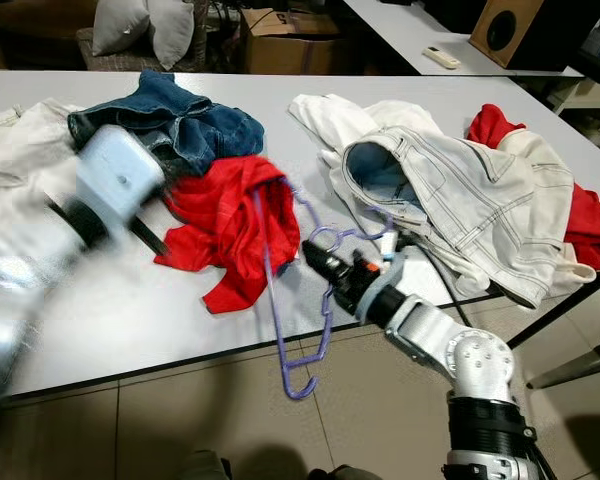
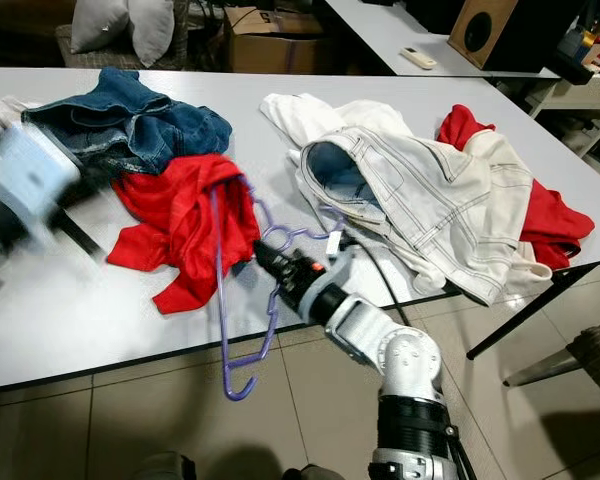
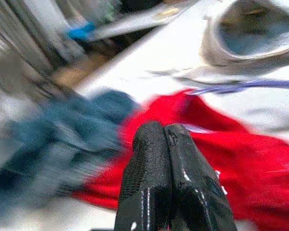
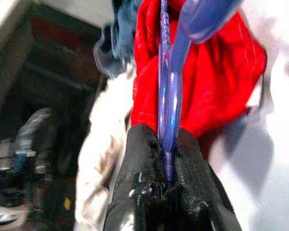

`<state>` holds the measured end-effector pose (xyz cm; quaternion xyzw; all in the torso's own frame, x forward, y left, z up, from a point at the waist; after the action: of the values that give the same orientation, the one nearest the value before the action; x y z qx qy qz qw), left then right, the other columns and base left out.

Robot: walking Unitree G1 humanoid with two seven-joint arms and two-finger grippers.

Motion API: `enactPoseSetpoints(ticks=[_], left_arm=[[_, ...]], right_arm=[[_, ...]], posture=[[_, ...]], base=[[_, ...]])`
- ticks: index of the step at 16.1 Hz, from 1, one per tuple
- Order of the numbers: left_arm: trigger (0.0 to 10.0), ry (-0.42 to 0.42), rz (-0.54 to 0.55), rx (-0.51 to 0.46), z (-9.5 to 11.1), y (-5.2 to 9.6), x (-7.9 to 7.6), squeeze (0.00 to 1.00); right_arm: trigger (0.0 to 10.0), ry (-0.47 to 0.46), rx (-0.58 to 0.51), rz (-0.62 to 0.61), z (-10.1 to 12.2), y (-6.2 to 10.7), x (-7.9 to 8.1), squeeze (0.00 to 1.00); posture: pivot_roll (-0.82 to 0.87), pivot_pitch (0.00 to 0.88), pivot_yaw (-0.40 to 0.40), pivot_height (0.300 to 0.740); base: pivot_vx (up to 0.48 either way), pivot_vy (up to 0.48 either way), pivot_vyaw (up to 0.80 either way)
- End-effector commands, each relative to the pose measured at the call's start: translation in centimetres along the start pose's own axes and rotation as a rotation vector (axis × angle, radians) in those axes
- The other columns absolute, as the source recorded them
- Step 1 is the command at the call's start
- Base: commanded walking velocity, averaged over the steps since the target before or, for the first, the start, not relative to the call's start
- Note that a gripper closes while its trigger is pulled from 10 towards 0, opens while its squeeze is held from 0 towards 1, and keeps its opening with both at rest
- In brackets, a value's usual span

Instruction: Hang hanger

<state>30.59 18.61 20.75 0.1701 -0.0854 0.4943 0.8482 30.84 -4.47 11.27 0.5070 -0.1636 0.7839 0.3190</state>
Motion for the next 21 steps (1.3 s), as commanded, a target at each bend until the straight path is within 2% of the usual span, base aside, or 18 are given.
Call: enactPoseSetpoints(ticks=[1,2,3,4,6,9,10,11,12,16,17,18,20,21], left_arm=[[10.0,0.077,0.004,0.062,-1.8,-0.3,-0.4,0.00],[10.0,0.264,0.049,0.090,-4.3,-0.8,-0.7,0.00],[10.0,0.311,0.068,0.116,-5.5,-0.8,-0.9,1.00],[10.0,0.394,0.032,0.175,-7.6,-0.7,-2.3,1.00],[10.0,0.428,-0.047,0.202,-8.3,-0.2,-4.0,1.00],[10.0,0.409,-0.150,0.261,-9.8,0.2,-5.9,1.00],[10.0,0.342,-0.143,0.294,-10.5,-0.2,-6.2,1.00],[10.0,0.316,-0.132,0.311,-10.8,-0.4,-6.2,1.00],[10.0,0.199,-0.092,0.369,-11.9,-1.0,-5.8,1.00],[10.0,0.157,-0.013,0.433,-13.6,-1.2,-4.5,1.00],[10.0,0.102,0.006,0.483,-14.8,-0.5,-3.8,1.00],[10.0,0.068,0.063,0.543,-16.0,1.0,-2.2,1.00],[10.0,0.024,0.154,0.598,-16.5,3.4,0.5,1.00],[10.0,0.025,0.173,0.603,-16.5,3.8,1.0,1.00]], right_arm=[[10.0,0.041,0.014,-0.017,0.1,0.2,0.0,0.00],[10.0,0.073,0.030,-0.033,-0.1,0.5,-0.2,0.00],[10.0,0.101,0.040,-0.045,-0.1,0.8,-0.4,0.00],[10.0,0.177,0.061,-0.071,0.0,1.6,-0.8,0.00],[10.0,0.225,0.059,-0.071,0.5,2.4,-0.6,0.00],[10.0,0.248,0.044,-0.069,1.3,3.0,-0.6,0.00],[10.0,0.260,0.044,-0.074,1.5,3.1,-0.7,0.00],[10.0,0.265,0.044,-0.075,1.6,3.1,-0.8,0.00],[10.0,0.279,0.045,-0.079,1.7,3.1,-0.8,0.00],[10.0,0.285,0.044,-0.080,1.6,3.2,-0.8,0.00],[10.0,0.285,0.040,-0.085,1.6,3.4,-0.9,0.00],[10.0,0.283,0.033,-0.100,1.6,3.8,-1.2,0.00],[10.0,0.280,0.031,-0.120,1.4,4.4,-1.6,0.00],[10.0,0.278,0.031,-0.121,1.4,4.5,-1.6,0.00]], posture=[[0.09,0.051,-0.105,0.740],[0.08,0.050,-0.102,0.740],[0.08,0.049,-0.101,0.740],[0.07,0.039,-0.099,0.740],[0.07,0.032,-0.101,0.740],[0.07,0.027,-0.106,0.740],[0.07,0.027,-0.106,0.740],[0.07,0.025,-0.105,0.740],[0.07,0.024,-0.105,0.740],[0.07,0.023,-0.102,0.740],[0.06,0.024,-0.100,0.740],[0.06,0.027,-0.096,0.740],[0.06,0.028,-0.095,0.740],[0.07,0.029,-0.095,0.740]], base=[[0.000,0.000,0.00],[0.000,0.000,0.00],[0.000,0.000,0.00],[0.000,0.000,0.00],[0.000,0.000,0.00],[0.000,0.000,0.00],[0.000,0.000,0.00],[0.000,0.000,0.00],[0.000,0.000,0.00],[0.000,0.000,0.00],[0.000,0.000,0.00],[0.000,0.000,0.00],[0.000,0.000,0.00],[0.000,0.000,0.00]])
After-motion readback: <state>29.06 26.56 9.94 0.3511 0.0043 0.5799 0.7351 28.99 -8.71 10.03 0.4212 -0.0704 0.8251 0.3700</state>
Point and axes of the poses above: a point about 5 cm out from each wrist's last joint towards the gripper, its own y axis pointing back from the gripper into the wrist, its own z axis along the axis of the wrist's last joint, x = y × z, the point moved 4 cm from there along -y, pointing out of the wrist towards the gripper, and after that the axes turned 5 degrees about y, right-handed, at the moved point
